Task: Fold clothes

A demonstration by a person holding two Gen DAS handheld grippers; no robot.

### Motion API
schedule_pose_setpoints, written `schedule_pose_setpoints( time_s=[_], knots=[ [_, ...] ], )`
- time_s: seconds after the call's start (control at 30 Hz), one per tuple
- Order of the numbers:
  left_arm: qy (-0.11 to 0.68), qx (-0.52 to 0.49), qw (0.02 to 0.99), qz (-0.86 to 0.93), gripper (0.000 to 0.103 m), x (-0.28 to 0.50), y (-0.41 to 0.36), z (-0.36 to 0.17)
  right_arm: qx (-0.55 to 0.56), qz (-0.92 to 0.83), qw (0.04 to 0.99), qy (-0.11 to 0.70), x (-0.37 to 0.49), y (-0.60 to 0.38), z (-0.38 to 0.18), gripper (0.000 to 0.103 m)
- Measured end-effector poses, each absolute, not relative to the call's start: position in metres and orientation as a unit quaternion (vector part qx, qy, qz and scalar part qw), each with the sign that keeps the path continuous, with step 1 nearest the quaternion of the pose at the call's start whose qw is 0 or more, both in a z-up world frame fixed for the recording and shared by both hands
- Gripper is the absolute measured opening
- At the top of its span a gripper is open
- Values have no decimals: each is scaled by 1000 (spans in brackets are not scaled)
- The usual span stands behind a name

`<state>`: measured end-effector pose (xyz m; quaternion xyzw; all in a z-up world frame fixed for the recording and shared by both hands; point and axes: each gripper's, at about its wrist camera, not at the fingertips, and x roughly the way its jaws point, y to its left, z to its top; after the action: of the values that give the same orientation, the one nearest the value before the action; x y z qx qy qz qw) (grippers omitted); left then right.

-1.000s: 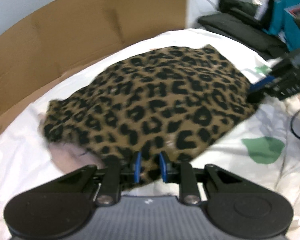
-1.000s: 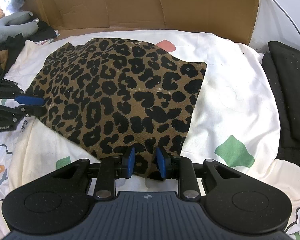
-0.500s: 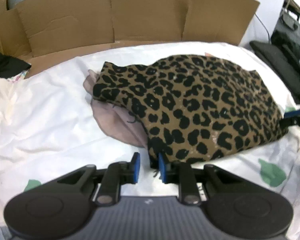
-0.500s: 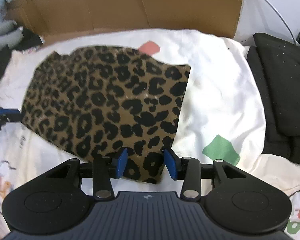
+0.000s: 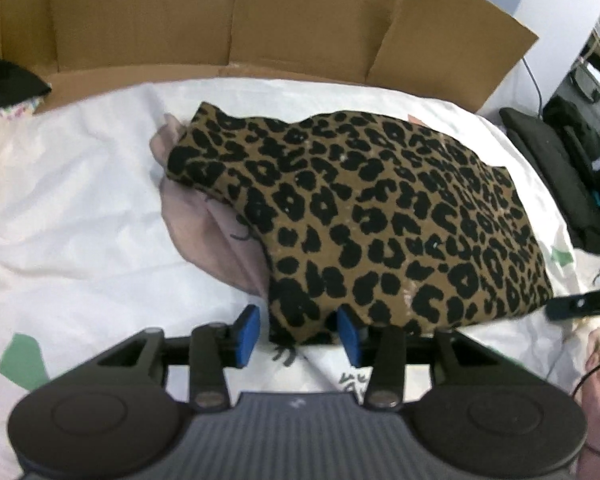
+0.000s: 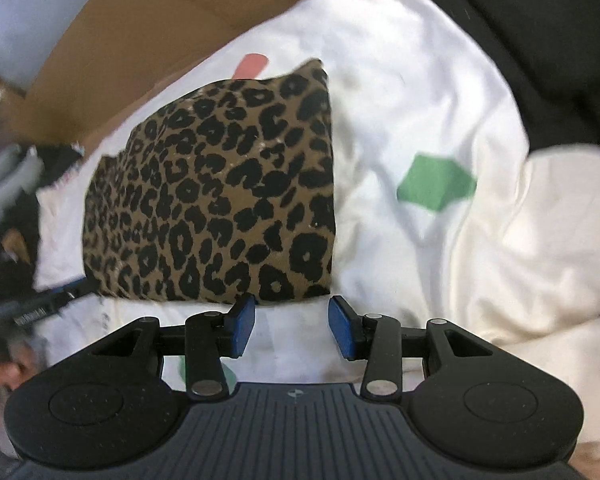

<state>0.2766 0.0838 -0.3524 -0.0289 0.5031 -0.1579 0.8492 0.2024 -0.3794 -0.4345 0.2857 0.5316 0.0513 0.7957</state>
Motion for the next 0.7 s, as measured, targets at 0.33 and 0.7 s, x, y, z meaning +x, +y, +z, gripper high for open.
schedule_pose_setpoints(
  time_s=[0.33, 0.7],
  knots=[
    [505, -87, 842, -168, 45, 281, 97, -367, 473, 61, 733, 486, 200, -414, -468, 39],
    [504, -147, 832, -180, 32, 286, 114, -368, 522, 59, 715, 462, 199, -420, -472, 24]
  ],
)
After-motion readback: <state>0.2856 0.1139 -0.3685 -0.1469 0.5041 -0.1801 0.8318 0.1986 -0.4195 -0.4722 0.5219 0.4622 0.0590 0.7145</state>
